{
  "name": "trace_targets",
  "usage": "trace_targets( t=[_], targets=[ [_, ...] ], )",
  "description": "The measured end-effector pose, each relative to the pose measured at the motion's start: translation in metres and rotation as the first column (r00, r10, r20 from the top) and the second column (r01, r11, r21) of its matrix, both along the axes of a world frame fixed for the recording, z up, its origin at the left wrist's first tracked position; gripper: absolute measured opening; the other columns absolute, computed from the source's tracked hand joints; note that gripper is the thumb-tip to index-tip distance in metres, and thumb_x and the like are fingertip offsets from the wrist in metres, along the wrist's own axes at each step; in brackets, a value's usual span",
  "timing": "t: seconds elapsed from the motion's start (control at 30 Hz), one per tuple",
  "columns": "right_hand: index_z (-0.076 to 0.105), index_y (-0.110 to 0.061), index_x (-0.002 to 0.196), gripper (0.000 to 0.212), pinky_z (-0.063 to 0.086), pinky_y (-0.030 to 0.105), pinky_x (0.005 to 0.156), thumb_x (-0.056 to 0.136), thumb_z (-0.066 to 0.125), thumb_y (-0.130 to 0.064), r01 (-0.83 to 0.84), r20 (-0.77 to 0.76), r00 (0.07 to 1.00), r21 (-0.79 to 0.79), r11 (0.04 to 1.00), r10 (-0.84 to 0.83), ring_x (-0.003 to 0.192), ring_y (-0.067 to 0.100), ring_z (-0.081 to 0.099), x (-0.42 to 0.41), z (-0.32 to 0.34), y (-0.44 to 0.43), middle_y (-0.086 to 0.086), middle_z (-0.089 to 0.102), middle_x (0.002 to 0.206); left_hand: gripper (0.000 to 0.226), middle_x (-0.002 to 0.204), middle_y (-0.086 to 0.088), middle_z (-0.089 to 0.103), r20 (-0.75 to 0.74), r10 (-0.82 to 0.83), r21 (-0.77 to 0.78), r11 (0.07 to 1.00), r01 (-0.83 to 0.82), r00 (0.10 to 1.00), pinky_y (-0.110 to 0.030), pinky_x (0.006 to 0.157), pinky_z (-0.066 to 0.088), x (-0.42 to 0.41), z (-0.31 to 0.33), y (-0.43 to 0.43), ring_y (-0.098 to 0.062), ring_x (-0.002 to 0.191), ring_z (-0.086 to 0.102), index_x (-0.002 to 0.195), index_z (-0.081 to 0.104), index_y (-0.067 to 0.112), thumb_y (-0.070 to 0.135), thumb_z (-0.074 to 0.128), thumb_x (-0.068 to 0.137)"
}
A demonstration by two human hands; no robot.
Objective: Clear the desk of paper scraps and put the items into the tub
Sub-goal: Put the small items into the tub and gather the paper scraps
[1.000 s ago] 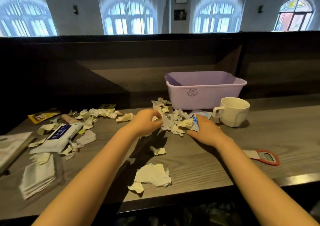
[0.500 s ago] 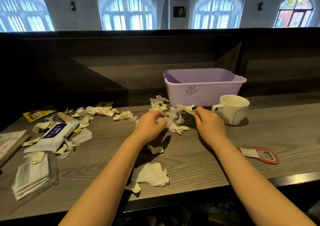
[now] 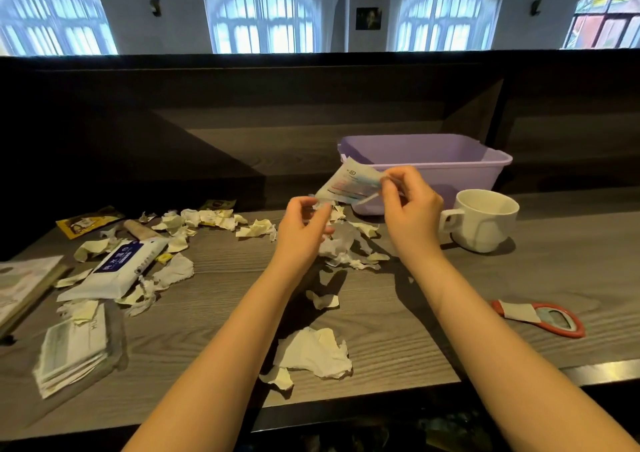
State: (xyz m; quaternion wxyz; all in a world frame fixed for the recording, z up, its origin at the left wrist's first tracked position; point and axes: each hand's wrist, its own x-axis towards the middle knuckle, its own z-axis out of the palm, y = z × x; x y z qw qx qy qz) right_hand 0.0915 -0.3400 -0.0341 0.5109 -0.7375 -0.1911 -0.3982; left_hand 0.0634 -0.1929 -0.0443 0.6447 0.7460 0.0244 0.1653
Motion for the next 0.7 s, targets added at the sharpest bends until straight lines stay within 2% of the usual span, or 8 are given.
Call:
trace_targets(
  t=[0.1, 0.17, 0.23, 0.33, 0.43, 0.5, 0.57, 0.7],
  targets=[
    [0.064, -0.002, 0.096, 0.011, 0.047, 0.005, 0.075, 0.092, 0.054, -0.007, -0.076, 0.152, 0.984, -0.142, 0.987, 0.097, 0.091, 0.006, 0.059, -0.007, -0.002, 0.006, 0.01, 0.067, 0.095, 0.052, 0.091, -0.013, 0.066, -0.162, -0.158, -0.422, 0.904, 0.076, 0.974, -0.026, 0.068, 0.05, -0.004, 0.017, 0.003, -0.021, 0.08, 0.065, 0.106, 0.057, 0.002, 0.047, 0.032, 0.098],
    [0.065, -0.001, 0.099, 0.017, 0.047, 0.007, 0.084, 0.091, 0.054, -0.012, -0.136, 0.178, 0.965, -0.285, 0.949, 0.192, 0.098, 0.006, 0.059, -0.014, -0.009, 0.007, 0.012, 0.068, 0.1, 0.052, 0.094, -0.014, 0.068, -0.204, -0.226, -0.512, 0.854, 0.093, 0.952, -0.028, 0.07, 0.051, -0.008, 0.027, 0.006, -0.022, 0.083, 0.066, 0.101, 0.059, 0.005, 0.05, 0.034, 0.096],
    [0.066, -0.003, 0.104, 0.018, 0.045, 0.008, 0.089, 0.09, 0.057, -0.012, -0.206, 0.119, 0.955, -0.4, 0.893, 0.273, 0.107, 0.007, 0.057, -0.024, -0.017, 0.005, 0.01, 0.068, 0.109, 0.037, 0.098, -0.012, 0.067, -0.243, -0.21, -0.538, 0.841, 0.049, 0.947, -0.029, 0.069, 0.053, -0.016, 0.034, 0.008, -0.02, 0.084, 0.066, 0.108, 0.056, 0.008, 0.041, 0.047, 0.094],
    [0.068, -0.008, 0.104, 0.018, 0.039, 0.0, 0.089, 0.087, 0.062, -0.008, -0.259, 0.011, 0.95, -0.536, 0.804, 0.313, 0.11, 0.0, 0.051, -0.041, -0.025, 0.0, 0.007, 0.068, 0.115, 0.028, 0.111, -0.012, 0.065, -0.315, -0.075, -0.344, 0.938, -0.04, 0.946, -0.034, 0.072, 0.057, -0.024, 0.034, 0.011, -0.022, 0.088, 0.068, 0.116, 0.053, 0.012, 0.023, 0.058, 0.09],
    [0.07, -0.01, 0.103, 0.018, 0.04, 0.009, 0.091, 0.085, 0.065, -0.008, -0.273, -0.07, 0.956, -0.569, 0.775, 0.286, 0.109, 0.007, 0.058, -0.06, -0.027, -0.006, 0.004, 0.069, 0.114, 0.029, 0.119, -0.01, 0.063, -0.304, 0.069, -0.142, 0.983, -0.117, 0.95, -0.038, 0.079, 0.056, -0.038, 0.027, 0.01, -0.024, 0.098, 0.065, 0.119, 0.054, 0.012, 0.018, 0.056, 0.091],
    [0.069, -0.012, 0.107, 0.02, 0.045, 0.02, 0.091, 0.088, 0.062, -0.013, -0.257, -0.132, 0.966, -0.541, 0.801, 0.221, 0.106, 0.012, 0.061, -0.071, -0.029, -0.014, 0.001, 0.069, 0.112, 0.029, 0.118, -0.008, 0.062, -0.282, 0.095, -0.136, 0.981, -0.138, 0.955, -0.034, 0.072, 0.054, -0.048, 0.023, 0.008, -0.021, 0.098, 0.063, 0.121, 0.053, 0.012, 0.017, 0.054, 0.093],
    [0.067, -0.015, 0.11, 0.022, 0.049, 0.03, 0.09, 0.09, 0.058, -0.016, -0.195, -0.181, 0.976, -0.504, 0.842, 0.118, 0.106, 0.015, 0.062, -0.077, -0.033, -0.027, 0.0, 0.068, 0.112, 0.028, 0.114, -0.005, 0.061, -0.269, 0.09, -0.147, 0.98, -0.133, 0.959, -0.033, 0.073, 0.052, -0.058, 0.022, 0.004, -0.019, 0.095, 0.062, 0.121, 0.051, 0.013, 0.016, 0.053, 0.094],
    [0.058, -0.017, 0.124, 0.032, 0.042, 0.033, 0.095, 0.092, 0.053, -0.023, -0.086, -0.335, 0.932, -0.574, 0.814, -0.137, 0.115, 0.02, 0.056, -0.082, -0.036, -0.065, 0.0, 0.061, 0.125, 0.028, 0.116, -0.004, 0.06, -0.238, 0.084, -0.106, 0.988, -0.112, 0.968, -0.034, 0.077, 0.05, -0.073, 0.02, -0.009, -0.017, 0.096, 0.06, 0.121, 0.052, 0.014, 0.016, 0.053, 0.093]
  ],
)
